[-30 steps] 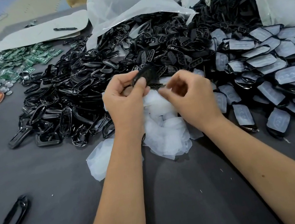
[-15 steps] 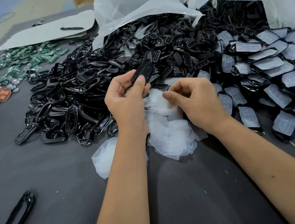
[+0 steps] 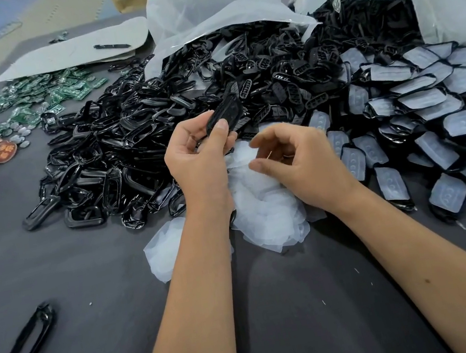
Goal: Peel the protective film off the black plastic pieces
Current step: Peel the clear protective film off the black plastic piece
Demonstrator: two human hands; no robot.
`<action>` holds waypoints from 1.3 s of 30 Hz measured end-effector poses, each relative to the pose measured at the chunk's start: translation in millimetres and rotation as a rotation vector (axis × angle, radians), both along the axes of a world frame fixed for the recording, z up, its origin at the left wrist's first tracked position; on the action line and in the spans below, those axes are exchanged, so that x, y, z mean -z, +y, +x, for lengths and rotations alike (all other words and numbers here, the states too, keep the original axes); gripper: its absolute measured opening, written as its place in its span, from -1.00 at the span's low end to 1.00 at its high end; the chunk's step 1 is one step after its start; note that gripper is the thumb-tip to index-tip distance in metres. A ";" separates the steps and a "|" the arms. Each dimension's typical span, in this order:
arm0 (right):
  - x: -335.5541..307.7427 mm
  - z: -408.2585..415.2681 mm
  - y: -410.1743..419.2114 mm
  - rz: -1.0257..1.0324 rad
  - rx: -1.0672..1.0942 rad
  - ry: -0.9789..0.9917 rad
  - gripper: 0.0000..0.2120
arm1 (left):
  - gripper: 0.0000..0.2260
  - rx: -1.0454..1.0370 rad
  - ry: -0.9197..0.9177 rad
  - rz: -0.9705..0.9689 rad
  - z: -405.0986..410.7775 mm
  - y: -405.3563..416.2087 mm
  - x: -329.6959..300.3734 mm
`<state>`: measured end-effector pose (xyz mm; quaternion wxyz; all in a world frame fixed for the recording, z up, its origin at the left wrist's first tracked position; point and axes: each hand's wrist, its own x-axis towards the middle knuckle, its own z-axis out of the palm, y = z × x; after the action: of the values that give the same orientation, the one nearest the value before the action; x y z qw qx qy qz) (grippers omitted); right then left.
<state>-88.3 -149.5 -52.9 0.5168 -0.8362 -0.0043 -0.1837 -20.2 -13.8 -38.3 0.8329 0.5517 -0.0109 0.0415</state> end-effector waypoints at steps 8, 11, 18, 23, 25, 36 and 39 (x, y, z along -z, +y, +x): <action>-2.8 -0.5 -11.7 0.104 -0.183 0.121 -0.74 | -0.82 -0.003 0.011 -0.033 1.6 -0.1 -0.5; -0.7 -0.4 -9.9 0.087 -0.155 0.080 -0.79 | -0.82 -0.002 0.012 -0.036 2.3 0.0 -0.1; 1.5 0.0 -2.7 -0.007 0.235 -0.244 -0.88 | -0.83 -0.005 0.013 -0.035 3.1 -0.1 0.8; 1.5 0.5 -1.1 -0.169 0.342 -0.176 -0.89 | -0.82 0.000 0.018 -0.038 3.0 -0.1 0.7; 1.4 1.8 -0.4 -0.230 0.353 -0.134 -0.93 | -0.82 0.004 0.018 -0.037 3.1 0.0 0.3; -1.2 -0.9 1.6 -0.135 0.351 -0.161 -0.93 | -0.84 0.008 0.015 -0.016 4.2 0.6 1.7; -2.5 -2.5 5.4 -0.007 0.149 -0.182 -0.92 | -0.83 0.002 0.012 -0.017 4.2 0.3 1.6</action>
<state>-90.8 -144.1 -50.4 0.4961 -0.8159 0.0104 -0.2967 -16.0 -13.5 -40.0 0.8378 0.5447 -0.0060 0.0373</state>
